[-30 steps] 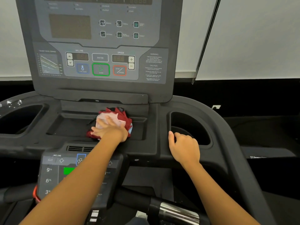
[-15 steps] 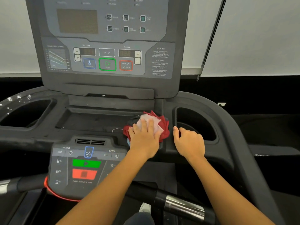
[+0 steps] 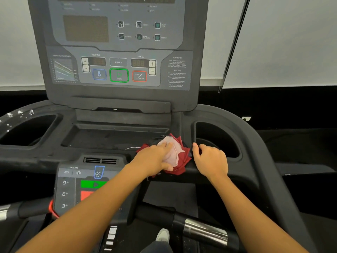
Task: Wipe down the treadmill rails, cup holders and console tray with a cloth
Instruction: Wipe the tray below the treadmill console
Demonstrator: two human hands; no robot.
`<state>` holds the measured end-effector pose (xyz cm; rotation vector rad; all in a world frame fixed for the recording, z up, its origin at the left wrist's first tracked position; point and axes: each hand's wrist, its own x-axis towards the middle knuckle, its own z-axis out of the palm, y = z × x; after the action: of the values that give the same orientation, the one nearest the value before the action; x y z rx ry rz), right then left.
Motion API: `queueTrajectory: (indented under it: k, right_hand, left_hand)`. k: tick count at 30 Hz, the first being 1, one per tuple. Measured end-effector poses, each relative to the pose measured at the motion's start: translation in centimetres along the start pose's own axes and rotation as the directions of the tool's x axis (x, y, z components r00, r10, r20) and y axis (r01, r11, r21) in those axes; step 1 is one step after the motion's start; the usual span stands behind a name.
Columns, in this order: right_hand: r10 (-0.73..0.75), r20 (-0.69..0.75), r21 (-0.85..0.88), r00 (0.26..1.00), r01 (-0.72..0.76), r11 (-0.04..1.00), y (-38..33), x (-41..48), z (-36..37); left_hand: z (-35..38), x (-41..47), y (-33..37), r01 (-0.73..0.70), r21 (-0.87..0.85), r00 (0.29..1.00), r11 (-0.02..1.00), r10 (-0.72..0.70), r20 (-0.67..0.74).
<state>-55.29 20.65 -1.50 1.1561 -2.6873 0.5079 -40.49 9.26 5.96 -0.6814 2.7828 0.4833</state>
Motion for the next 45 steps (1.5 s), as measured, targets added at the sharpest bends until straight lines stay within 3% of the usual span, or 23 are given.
queueTrajectory:
  k: [6,10,12,14,16,22,25,29,32,37,39,45]
  right_hand:
    - [0.015,0.006,0.026,1.000,-0.015,1.000,-0.1,0.0,-0.1]
    - [0.010,0.026,0.004,1.000,-0.010,1.000,0.0,0.0,0.0]
    - [-0.008,0.018,-0.012,1.000,0.008,1.000,0.1,-0.1,0.1]
    - [-0.014,-0.003,-0.003,1.000,0.014,1.000,0.2,-0.1,0.1]
    - [-0.018,-0.001,0.001,1.000,0.018,1.000,0.3,-0.1,0.2]
    - [-0.017,0.002,-0.003,1.000,0.017,1.000,0.4,0.0,0.5]
    - [-0.014,0.008,0.002,1.000,0.014,1.000,0.4,0.0,0.5]
    - [-0.014,-0.012,0.023,1.000,0.014,1.000,0.4,-0.2,0.5]
    - [-0.023,-0.010,0.028,1.000,0.023,0.999,0.4,-0.2,0.3]
    - [-0.040,-0.026,0.070,0.999,0.041,0.997,0.6,-0.3,0.0]
    - [-0.032,-0.032,0.084,0.999,0.034,0.996,0.5,-0.4,0.0]
    - [-0.044,-0.052,0.076,0.998,0.048,0.996,0.3,-0.4,0.1]
  left_hand:
    - [-0.1,-0.8,-0.4,0.033,-0.187,0.971,0.982,-0.076,-0.226]
    - [2.9,-2.4,1.4,-0.027,-0.264,0.880,0.964,-0.103,-0.464]
    - [5.6,-3.0,3.4,0.055,-0.241,0.872,0.969,-0.164,-0.462]
    - [8.8,-2.5,4.7,0.172,-0.103,0.864,0.980,-0.200,-0.462]
    - [10.2,-1.9,5.2,0.264,-0.028,0.891,0.964,-0.255,-0.375]
    - [9.1,-2.4,3.2,0.180,0.312,0.923,0.933,-0.051,-0.382]
    - [8.2,-1.3,2.7,0.217,0.395,0.933,0.893,-0.071,-0.353]
    - [7.2,0.1,3.0,0.174,0.446,0.962,0.878,-0.055,-0.267]
    - [5.7,0.8,2.9,0.145,0.390,0.978,0.909,-0.071,-0.198]
    - [1.3,1.3,0.9,0.017,0.363,0.995,0.932,-0.052,0.088]
    - [0.8,1.0,0.4,-0.005,0.317,0.990,0.948,-0.040,0.138]
    - [4.8,0.7,2.0,0.113,0.374,0.988,0.921,-0.065,-0.138]
